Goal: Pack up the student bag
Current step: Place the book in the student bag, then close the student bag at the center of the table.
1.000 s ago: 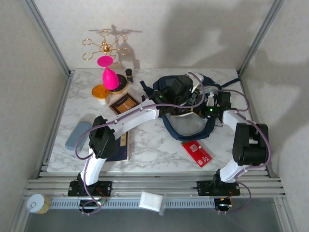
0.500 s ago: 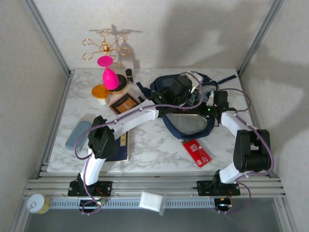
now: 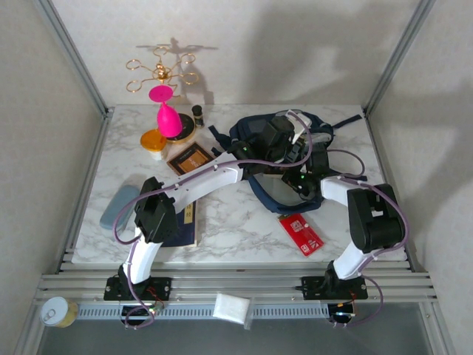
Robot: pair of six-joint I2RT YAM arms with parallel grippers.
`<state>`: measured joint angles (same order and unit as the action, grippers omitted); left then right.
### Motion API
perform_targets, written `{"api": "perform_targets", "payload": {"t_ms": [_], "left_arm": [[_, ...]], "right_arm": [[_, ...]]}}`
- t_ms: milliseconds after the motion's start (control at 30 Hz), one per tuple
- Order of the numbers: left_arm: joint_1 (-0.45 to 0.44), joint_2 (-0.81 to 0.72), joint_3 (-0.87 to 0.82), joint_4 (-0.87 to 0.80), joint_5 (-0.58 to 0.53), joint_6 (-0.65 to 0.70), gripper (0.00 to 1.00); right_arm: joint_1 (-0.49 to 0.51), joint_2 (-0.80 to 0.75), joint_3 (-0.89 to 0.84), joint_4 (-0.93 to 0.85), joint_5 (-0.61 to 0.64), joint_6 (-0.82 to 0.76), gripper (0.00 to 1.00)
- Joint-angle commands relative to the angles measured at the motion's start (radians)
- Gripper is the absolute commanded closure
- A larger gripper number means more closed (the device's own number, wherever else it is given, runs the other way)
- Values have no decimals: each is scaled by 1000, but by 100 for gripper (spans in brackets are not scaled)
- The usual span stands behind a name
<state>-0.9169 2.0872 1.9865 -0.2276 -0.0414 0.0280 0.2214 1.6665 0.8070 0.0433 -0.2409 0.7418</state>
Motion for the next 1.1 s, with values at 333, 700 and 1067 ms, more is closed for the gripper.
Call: {"api": "perform_targets", "payload": {"t_ms": [333, 700, 1067], "left_arm": [[-14, -108, 3, 52, 9, 23, 100], [-14, -73, -13, 63, -44, -52, 100], [57, -140, -141, 65, 278, -369, 77]], "right_arm": [[-38, 49, 84, 268, 106, -124, 81], [-34, -462, -177, -19, 48, -162, 69], [-37, -778, 106, -596, 296, -116, 60]]}}
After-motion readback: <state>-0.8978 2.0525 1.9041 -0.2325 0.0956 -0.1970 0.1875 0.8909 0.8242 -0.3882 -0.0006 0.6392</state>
